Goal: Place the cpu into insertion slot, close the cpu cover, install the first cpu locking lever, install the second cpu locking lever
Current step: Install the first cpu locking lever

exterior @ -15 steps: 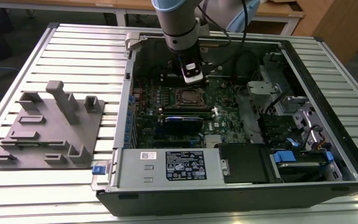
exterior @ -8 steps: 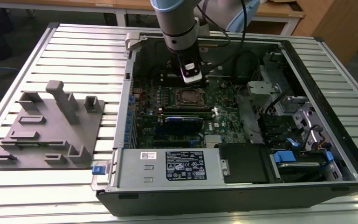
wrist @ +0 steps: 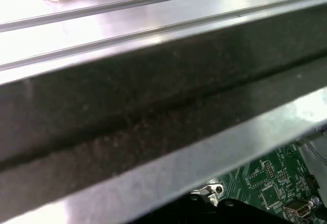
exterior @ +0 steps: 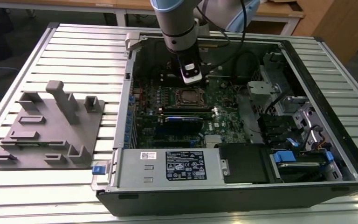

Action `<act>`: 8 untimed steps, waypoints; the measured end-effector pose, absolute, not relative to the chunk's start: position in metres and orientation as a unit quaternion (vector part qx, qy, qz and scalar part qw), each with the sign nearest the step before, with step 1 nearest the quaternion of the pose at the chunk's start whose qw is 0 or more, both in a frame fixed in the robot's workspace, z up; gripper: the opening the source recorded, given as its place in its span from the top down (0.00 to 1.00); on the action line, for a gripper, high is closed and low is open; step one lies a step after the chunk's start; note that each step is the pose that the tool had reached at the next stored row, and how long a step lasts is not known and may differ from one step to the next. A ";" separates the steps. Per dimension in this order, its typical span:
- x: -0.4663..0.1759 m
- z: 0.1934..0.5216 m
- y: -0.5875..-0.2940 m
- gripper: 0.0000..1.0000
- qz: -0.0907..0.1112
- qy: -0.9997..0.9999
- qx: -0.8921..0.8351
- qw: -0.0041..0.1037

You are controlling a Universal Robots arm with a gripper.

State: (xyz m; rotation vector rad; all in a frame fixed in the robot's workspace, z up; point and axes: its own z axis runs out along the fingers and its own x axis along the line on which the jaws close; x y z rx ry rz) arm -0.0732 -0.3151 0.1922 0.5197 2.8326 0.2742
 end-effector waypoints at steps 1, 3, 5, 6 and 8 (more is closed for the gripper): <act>-0.073 0.192 -0.315 0.90 0.092 0.972 0.178 0.124; -0.073 0.192 -0.315 0.90 0.087 0.972 0.177 0.125; -0.073 0.192 -0.315 0.90 0.083 0.973 0.177 0.126; -0.073 0.192 -0.315 0.90 0.081 0.973 0.177 0.126; -0.073 0.191 -0.315 0.90 0.080 0.973 0.176 0.127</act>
